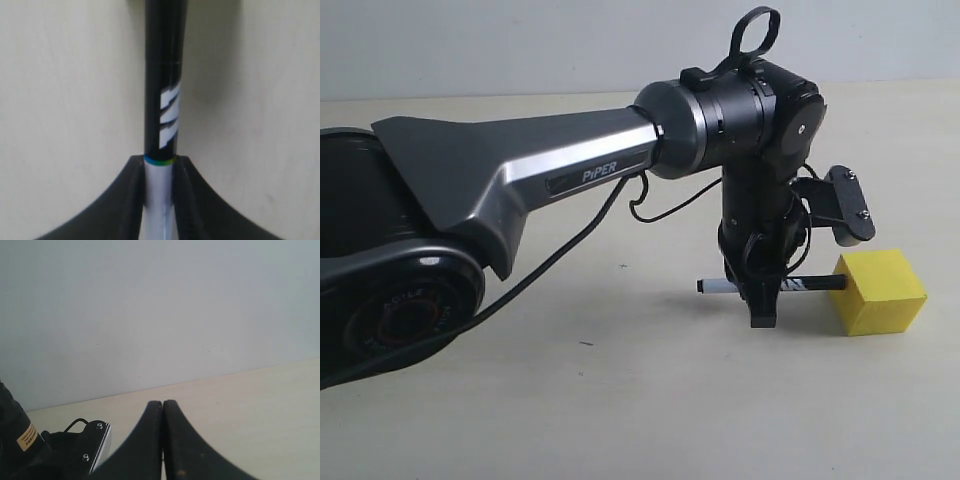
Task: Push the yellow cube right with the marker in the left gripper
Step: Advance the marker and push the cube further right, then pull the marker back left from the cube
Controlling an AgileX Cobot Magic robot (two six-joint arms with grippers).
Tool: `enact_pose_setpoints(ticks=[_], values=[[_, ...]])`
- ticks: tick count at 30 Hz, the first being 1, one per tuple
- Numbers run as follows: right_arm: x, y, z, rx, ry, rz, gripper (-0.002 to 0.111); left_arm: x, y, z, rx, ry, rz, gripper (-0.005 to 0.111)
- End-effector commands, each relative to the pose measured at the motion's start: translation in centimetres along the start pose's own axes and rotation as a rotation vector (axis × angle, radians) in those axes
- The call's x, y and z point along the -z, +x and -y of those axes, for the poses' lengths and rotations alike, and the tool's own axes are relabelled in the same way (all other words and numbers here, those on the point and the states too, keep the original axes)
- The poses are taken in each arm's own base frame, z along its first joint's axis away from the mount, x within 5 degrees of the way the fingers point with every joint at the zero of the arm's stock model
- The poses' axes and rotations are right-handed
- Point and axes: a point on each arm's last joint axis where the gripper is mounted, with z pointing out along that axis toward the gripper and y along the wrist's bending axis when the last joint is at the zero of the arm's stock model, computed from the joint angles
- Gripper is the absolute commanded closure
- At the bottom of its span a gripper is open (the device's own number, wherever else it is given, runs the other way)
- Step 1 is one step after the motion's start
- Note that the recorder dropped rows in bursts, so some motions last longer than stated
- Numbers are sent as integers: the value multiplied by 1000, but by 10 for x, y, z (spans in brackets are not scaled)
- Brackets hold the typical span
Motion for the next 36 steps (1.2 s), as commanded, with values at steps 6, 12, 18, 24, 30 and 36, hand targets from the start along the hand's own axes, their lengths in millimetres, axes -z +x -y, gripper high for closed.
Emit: enact_pose_setpoints(ticks=[6,12,18,24,30,36], values=[[0,1,1,7,6,4,108,6,17,-18,88,0,-14,107],[0,1,1,7,6,4,108,6,10,-11,79,4,-11,107],[0,1,1,7,6,4,108,5,-13,1,34,-57,76,107],[0,1,1,7,6,4,108,5,-2,-5,37,-56,20,107],[0,1,1,7,6,4,108,8,15,-16,110,-42,-43,107],[0,1,1,7,6,4,108,8,15,-16,115,-42,-43,107]])
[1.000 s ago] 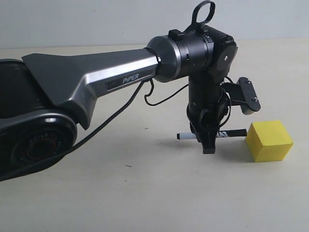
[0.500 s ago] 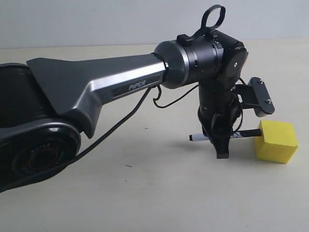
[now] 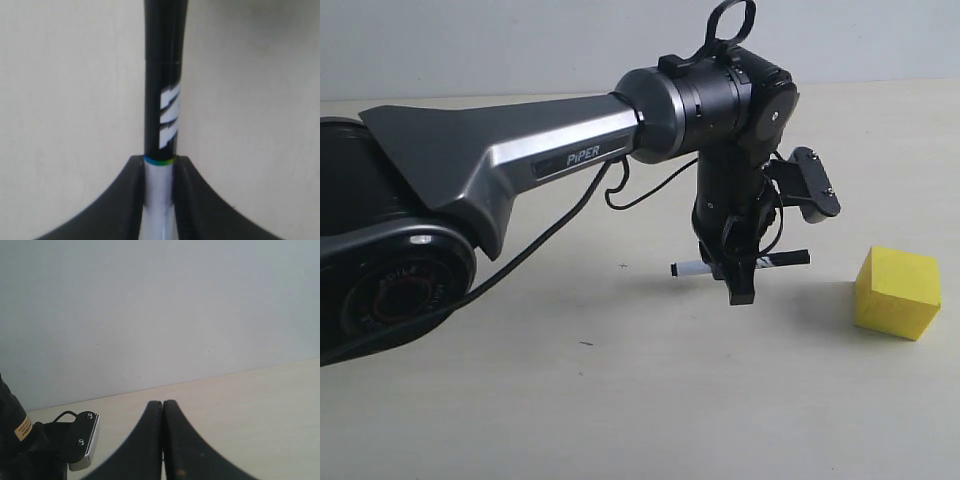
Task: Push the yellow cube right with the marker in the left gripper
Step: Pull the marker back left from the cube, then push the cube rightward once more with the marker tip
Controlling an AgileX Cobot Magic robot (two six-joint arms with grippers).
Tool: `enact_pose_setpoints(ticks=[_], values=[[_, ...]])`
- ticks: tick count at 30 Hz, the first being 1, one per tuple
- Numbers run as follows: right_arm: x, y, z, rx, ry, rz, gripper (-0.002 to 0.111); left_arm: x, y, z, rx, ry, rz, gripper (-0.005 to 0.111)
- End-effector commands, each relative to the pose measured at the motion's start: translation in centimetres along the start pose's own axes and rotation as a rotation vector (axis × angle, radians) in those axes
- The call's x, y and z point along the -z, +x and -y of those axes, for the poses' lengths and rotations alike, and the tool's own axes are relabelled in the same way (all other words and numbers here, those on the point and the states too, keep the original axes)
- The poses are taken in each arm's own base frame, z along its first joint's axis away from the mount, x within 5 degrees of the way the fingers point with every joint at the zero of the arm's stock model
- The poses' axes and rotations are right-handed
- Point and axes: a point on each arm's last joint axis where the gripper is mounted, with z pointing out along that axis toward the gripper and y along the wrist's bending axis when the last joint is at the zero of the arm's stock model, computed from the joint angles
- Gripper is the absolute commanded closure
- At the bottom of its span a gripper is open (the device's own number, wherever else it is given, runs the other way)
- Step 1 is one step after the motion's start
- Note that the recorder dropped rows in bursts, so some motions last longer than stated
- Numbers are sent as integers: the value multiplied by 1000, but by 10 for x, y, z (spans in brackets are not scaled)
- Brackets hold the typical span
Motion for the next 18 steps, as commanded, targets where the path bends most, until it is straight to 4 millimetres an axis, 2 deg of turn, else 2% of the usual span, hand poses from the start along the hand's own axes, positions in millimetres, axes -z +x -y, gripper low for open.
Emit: enact_pose_setpoints(ticks=[1,11,18], values=[[0,1,1,7,6,4,108,7,-2,1,12,-2,10,107],[0,1,1,7,6,4,108,7,-2,1,13,2,13,107],[0,1,1,7,6,4,108,7,-14,18,-16,31,40,107]])
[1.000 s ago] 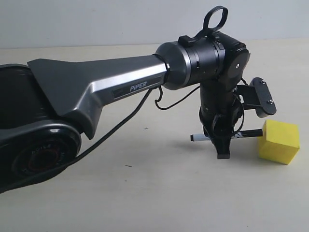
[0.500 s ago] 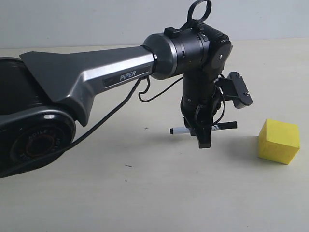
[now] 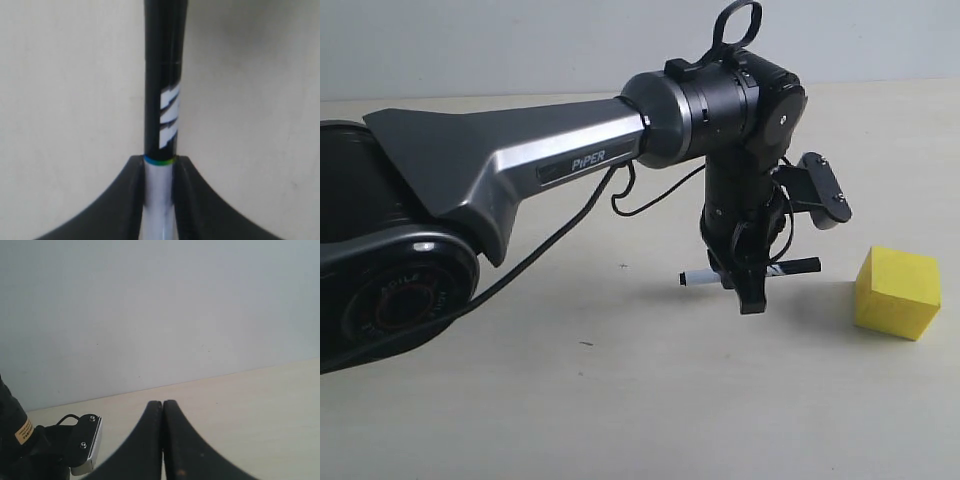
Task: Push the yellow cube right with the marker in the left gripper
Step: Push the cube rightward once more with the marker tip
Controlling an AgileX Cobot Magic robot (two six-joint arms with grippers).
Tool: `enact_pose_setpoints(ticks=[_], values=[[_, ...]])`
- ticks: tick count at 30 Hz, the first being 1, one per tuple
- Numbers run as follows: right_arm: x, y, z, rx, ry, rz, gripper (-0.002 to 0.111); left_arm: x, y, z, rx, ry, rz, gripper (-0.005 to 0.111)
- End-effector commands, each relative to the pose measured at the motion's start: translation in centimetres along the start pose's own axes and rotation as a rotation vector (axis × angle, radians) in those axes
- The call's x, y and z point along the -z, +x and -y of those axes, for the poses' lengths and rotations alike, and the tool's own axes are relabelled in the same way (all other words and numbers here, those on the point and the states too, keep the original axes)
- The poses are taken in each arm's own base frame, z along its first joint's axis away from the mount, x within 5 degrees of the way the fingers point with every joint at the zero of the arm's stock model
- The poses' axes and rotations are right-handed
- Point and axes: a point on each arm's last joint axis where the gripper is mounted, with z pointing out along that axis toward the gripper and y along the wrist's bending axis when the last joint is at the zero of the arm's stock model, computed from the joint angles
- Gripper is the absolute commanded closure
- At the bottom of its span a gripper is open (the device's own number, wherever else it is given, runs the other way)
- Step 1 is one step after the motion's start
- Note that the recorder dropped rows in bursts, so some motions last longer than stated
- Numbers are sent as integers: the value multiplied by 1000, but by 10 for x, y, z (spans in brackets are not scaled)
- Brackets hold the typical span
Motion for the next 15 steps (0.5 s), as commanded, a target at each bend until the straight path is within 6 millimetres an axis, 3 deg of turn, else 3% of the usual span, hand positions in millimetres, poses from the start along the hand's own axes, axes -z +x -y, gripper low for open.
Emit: enact_pose_setpoints(ticks=[1,15], values=[[0,1,1,7,6,4,108,6,-11,12,-24,1,33,107],[0,1,1,7,6,4,108,7,-41,49,-161,-14,104,107]])
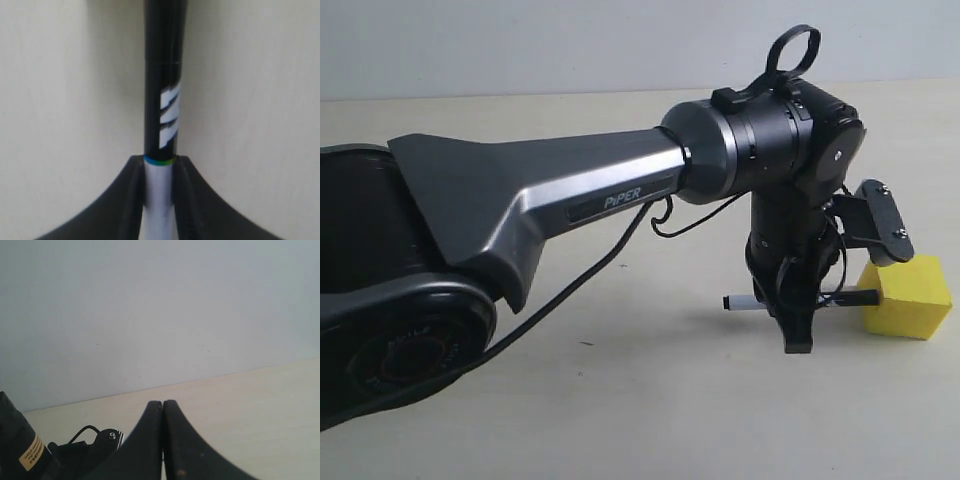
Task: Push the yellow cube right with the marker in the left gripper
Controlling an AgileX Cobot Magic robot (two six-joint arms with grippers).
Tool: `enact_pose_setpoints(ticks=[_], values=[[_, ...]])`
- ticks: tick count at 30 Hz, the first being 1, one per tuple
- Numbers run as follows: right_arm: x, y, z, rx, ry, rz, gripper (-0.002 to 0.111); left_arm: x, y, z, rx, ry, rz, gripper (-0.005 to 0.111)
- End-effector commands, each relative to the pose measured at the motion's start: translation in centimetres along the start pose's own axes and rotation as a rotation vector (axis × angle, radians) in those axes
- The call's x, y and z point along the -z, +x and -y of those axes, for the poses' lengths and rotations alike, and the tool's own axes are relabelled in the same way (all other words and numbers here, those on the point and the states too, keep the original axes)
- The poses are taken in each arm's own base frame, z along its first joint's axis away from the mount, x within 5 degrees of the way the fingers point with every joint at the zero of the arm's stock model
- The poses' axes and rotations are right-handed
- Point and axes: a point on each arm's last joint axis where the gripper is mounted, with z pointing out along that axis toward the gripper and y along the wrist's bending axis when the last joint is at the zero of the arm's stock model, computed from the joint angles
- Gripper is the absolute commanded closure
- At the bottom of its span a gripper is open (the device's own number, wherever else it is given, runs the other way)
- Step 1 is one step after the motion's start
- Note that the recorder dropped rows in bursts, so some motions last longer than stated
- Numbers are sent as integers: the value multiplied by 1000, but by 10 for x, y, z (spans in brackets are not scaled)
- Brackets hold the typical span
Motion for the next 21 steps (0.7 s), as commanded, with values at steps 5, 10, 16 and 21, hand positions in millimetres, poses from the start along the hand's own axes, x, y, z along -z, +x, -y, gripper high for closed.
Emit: enact_pose_setpoints(ticks=[5,10,16,21], values=[[0,1,1,7,6,4,108,7,1,-3,-9,2,6,107],[0,1,1,7,6,4,108,23,16,-17,52,-25,-42,107],[0,1,1,7,6,4,108,69,35,-39,295,-122,-10,107],[0,1,1,7,6,4,108,95,68,-52,484,-136,-16,107]])
